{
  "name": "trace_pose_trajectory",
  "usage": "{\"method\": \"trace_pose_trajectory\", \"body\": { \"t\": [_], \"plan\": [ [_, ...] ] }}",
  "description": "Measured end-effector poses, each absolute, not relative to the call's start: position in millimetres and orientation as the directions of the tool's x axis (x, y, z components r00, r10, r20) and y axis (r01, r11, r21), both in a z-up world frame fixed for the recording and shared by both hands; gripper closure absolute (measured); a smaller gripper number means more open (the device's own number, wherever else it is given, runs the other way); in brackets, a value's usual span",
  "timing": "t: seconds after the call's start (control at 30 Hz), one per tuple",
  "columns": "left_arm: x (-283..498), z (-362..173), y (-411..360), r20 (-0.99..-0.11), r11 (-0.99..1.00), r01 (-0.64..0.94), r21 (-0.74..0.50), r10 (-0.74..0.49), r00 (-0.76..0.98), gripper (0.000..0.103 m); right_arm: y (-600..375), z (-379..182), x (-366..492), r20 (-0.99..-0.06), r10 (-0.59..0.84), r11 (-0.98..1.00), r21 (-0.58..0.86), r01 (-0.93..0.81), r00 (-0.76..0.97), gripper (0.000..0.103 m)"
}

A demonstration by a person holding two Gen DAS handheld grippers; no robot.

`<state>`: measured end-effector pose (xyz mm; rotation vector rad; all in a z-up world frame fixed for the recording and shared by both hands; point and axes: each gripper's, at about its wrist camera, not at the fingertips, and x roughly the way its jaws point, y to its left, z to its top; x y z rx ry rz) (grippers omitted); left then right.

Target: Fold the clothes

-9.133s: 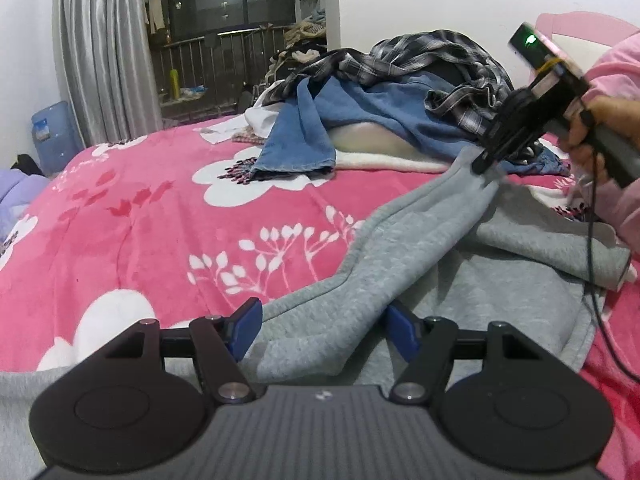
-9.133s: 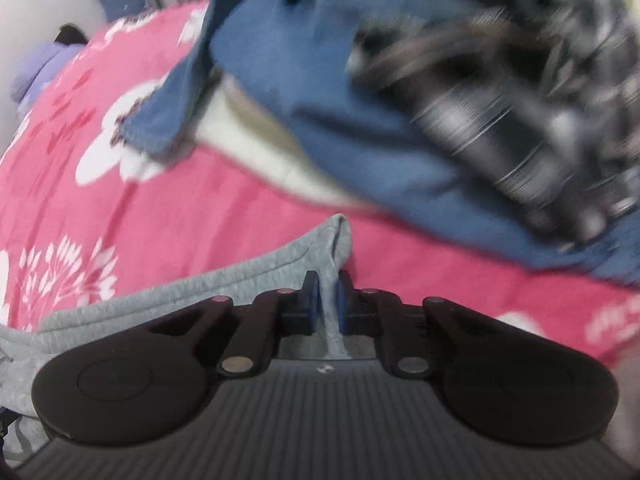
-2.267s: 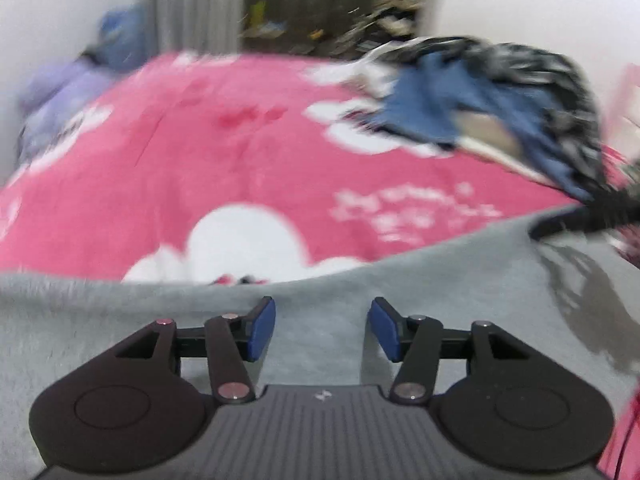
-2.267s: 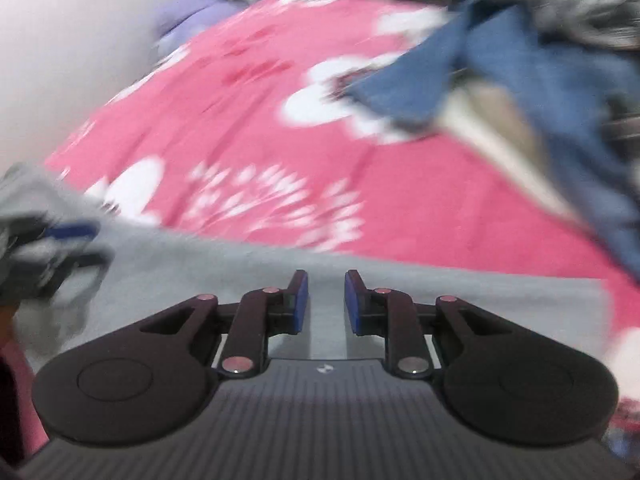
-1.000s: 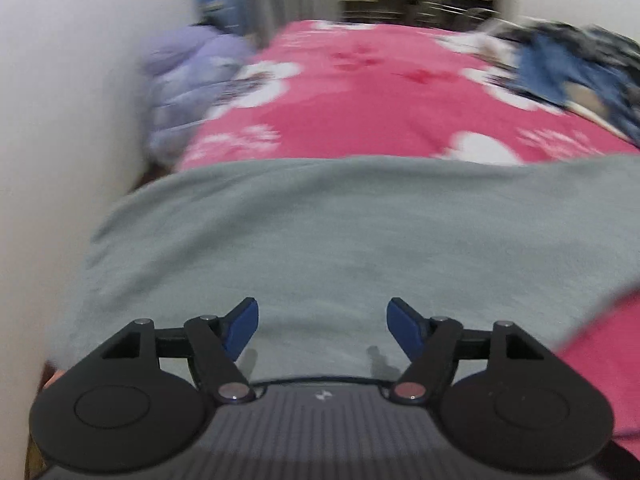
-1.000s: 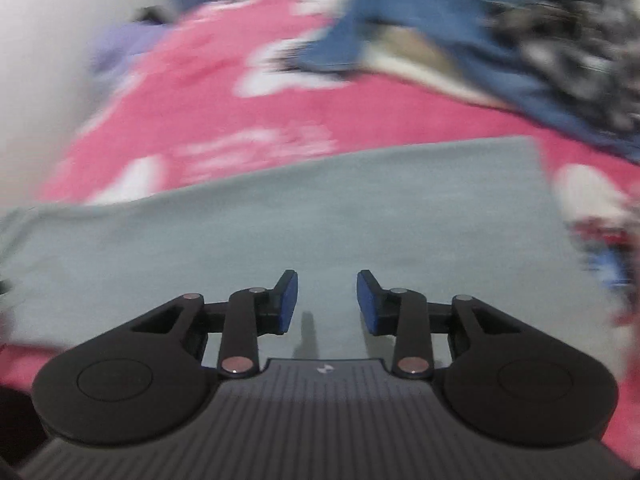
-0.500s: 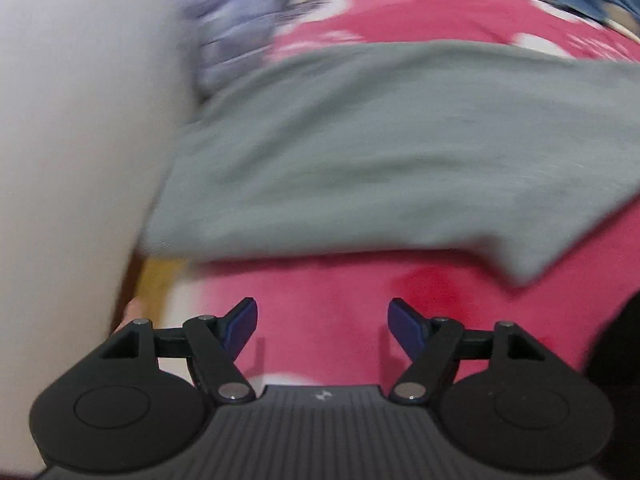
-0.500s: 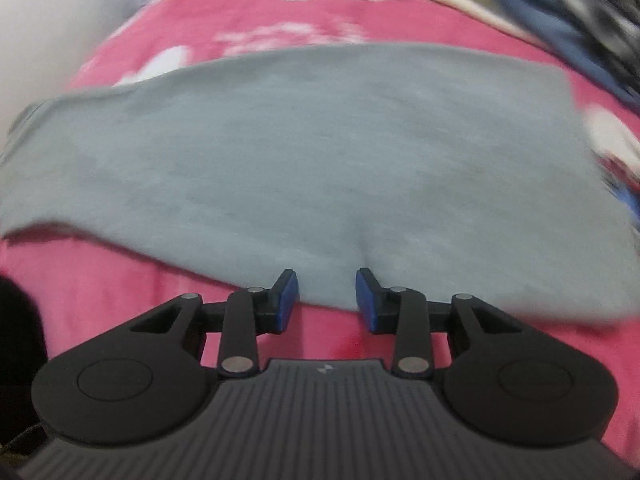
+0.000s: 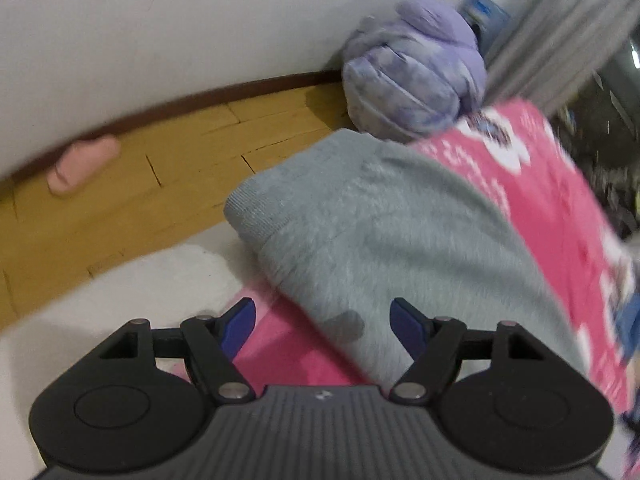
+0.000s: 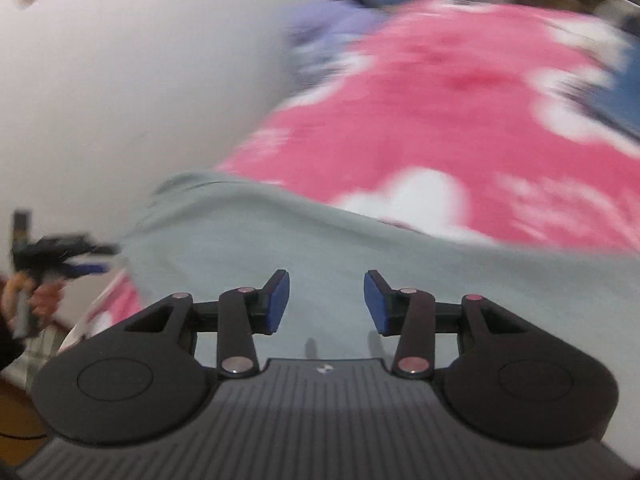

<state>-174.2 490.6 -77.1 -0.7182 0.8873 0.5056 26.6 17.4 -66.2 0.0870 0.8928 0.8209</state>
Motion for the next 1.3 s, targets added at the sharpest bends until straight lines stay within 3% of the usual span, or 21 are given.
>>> {"method": "trace_pose_trajectory", "body": {
  "t": [0.23, 0.37, 0.43, 0.47, 0.53, 0.67, 0.8, 0.93, 1.17, 1.23, 1.3],
  "plan": [
    [-168.8, -108.5, 515.6, -0.81, 0.542, -0.716, -0.44, 0.105, 0.577, 0.028, 156.9, -94.8, 44.7, -0.644, 0.747, 0.549, 0.456, -0.701, 0.166, 0.062],
    [-166.9, -118.9, 524.4, -0.798, 0.478, -0.738, -0.476, 0.118, 0.591, 0.028, 202.9, -112.2, 46.1, -0.69, 0.704, 0.539, 0.365, -0.759, 0.168, 0.062],
    [-164.6, -120.3, 523.3, -0.789, 0.468, -0.743, -0.478, 0.141, 0.597, 0.032, 213.6, -127.8, 50.0, -0.734, 0.656, 0.565, 0.325, -0.758, 0.176, 0.063],
    [-161.7, -120.9, 522.3, -0.784, 0.47, -0.743, -0.476, 0.154, 0.601, 0.042, 218.4, -134.6, 51.6, -0.75, 0.636, 0.576, 0.306, -0.758, 0.18, 0.063],
    [-155.2, -121.7, 520.6, -0.788, 0.455, -0.762, -0.461, 0.185, 0.588, 0.046, 221.9, -133.9, 50.0, -0.748, 0.635, 0.577, 0.293, -0.762, 0.193, 0.063],
    [-150.8, -108.2, 507.7, -0.78, 0.454, -0.786, -0.421, 0.261, 0.568, 0.066, 226.3, -131.6, 47.2, -0.757, 0.621, 0.587, 0.278, -0.76, 0.203, 0.062],
    [-140.9, -67.6, 475.4, -0.72, 0.546, -0.756, -0.36, 0.353, 0.598, 0.072, 217.7, -131.1, 54.2, -0.735, 0.653, 0.591, 0.344, -0.73, 0.182, 0.062],
    [-127.1, -11.1, 415.9, -0.591, 0.705, -0.642, -0.301, 0.39, 0.706, 0.073, 184.6, -120.1, 65.5, -0.69, 0.7, 0.608, 0.442, -0.66, 0.183, 0.063],
    [-108.7, 11.4, 238.8, -0.421, 0.973, -0.23, -0.019, 0.201, 0.885, 0.073, 51.3, -77.0, 70.9, -0.566, 0.764, 0.634, 0.573, -0.519, 0.309, 0.063],
    [-103.4, 17.6, 188.1, -0.386, 0.992, -0.1, 0.081, 0.123, 0.914, 0.072, 4.1, -71.6, 66.8, -0.545, 0.762, 0.647, 0.615, -0.45, 0.351, 0.063],
    [-101.8, -7.3, 141.3, -0.43, 0.983, 0.029, 0.179, 0.052, 0.901, 0.071, -43.2, -74.3, 59.4, -0.531, 0.751, 0.657, 0.663, -0.359, 0.393, 0.062]
  ]
}}
